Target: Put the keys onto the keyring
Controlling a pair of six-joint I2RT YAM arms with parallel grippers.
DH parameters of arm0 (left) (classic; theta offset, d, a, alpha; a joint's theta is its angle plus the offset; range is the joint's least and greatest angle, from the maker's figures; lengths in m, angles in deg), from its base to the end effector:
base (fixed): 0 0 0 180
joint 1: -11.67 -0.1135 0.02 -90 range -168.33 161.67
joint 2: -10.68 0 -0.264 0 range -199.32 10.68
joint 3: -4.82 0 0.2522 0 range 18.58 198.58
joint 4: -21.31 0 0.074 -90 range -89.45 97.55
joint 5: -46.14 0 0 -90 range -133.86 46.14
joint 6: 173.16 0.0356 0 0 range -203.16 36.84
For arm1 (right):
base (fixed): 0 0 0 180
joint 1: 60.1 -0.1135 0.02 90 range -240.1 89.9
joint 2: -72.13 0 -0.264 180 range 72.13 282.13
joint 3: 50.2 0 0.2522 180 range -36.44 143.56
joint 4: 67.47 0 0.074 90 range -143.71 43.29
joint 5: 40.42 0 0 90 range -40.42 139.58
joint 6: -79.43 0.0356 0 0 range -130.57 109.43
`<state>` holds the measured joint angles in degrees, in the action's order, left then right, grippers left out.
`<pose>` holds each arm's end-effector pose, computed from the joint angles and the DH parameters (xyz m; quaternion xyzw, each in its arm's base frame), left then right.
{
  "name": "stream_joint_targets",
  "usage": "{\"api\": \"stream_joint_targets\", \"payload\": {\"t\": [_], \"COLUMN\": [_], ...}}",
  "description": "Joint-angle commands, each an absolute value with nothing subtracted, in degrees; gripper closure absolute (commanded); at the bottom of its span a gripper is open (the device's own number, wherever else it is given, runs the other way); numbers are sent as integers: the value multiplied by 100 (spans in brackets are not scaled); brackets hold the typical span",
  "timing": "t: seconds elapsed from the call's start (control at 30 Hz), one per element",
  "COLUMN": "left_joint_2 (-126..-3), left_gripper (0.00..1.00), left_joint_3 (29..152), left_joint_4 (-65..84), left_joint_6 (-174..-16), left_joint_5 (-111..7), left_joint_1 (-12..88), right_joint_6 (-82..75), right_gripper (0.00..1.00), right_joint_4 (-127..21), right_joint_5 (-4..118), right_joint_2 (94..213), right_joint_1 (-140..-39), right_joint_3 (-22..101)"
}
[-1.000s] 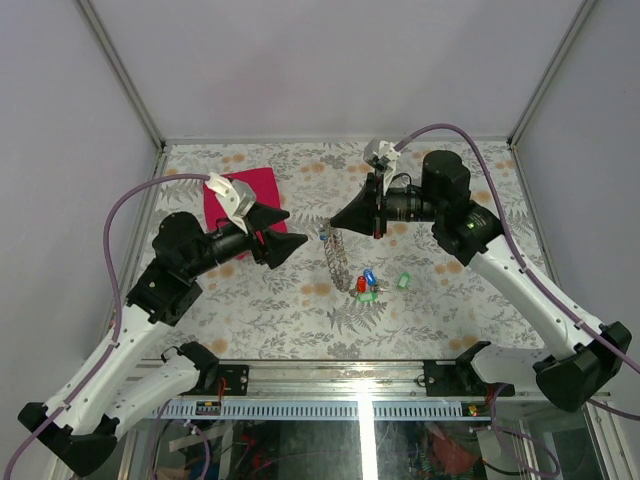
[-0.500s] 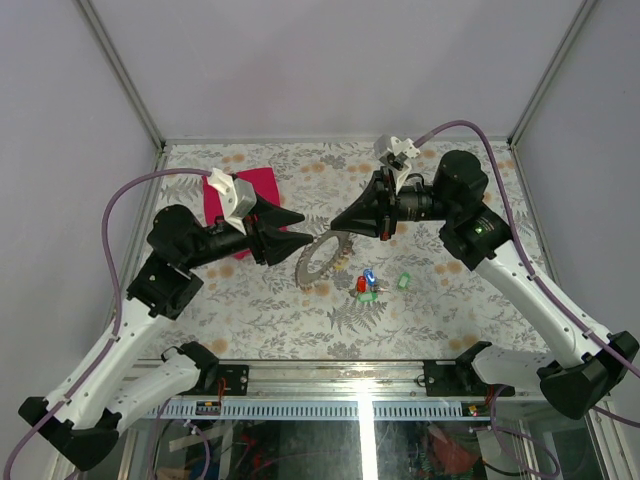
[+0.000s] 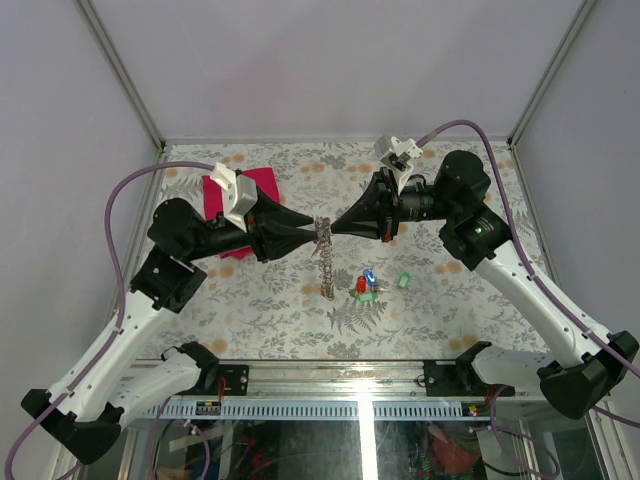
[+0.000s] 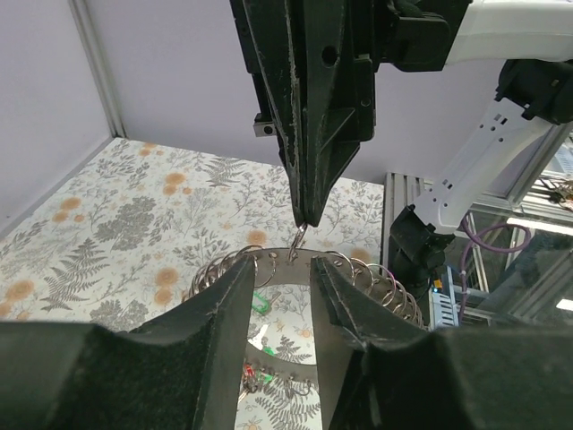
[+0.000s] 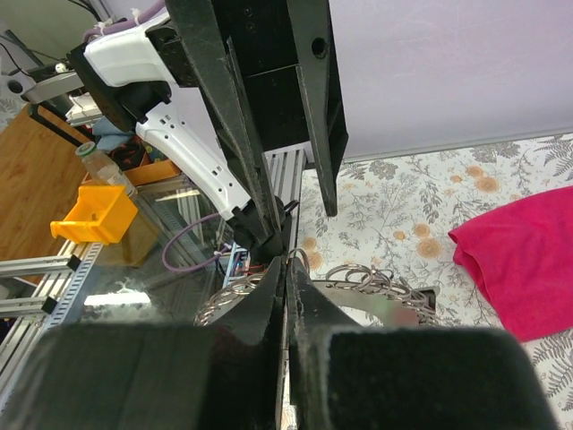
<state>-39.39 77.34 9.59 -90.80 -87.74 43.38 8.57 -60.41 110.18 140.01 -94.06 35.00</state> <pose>0.1415 -0.1164 0.4308 0.4048 0.5187 -0.4649 0.5924 0.1912 0.1661 0.4494 -0.4554 0.4989 0.5855 0.4482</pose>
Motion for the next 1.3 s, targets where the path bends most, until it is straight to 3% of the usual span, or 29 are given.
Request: {"api": "stream_joint_targets", "payload": {"t": [0.0,0.8,0.9,1.0,1.27], "left_joint_2": [-4030,-4483,-4520,-4527,-4455], "left_gripper": [69,80,86,99,100], "left_joint_3": [7918,8103,8136,8134,8146], "left_joint_4": [1486,1697,1698,1691,1343], "left_joint_6": [-9268,-9329,-9318,-9309,-9178], "left_joint_5": [-9121,-9423,-9423,-9397,-9255], "left_joint_1": [4296,4603,4659,4697,4705], "right_joint_6": [997,1250,1245,1240,1049], "right_gripper": [100,100,100,100,99], "right_joint_4": [-6570,-6909,-6911,-6918,-6719], "right_joint_5": [11189,11267,11254,11249,11097], "right_joint_2": [13809,13883,13892,13885,13746], "right_joint_1": [-9376,-9386,-9385,-9383,-9385], "right_joint_3": [3574,3493,3480,3464,3485]}}
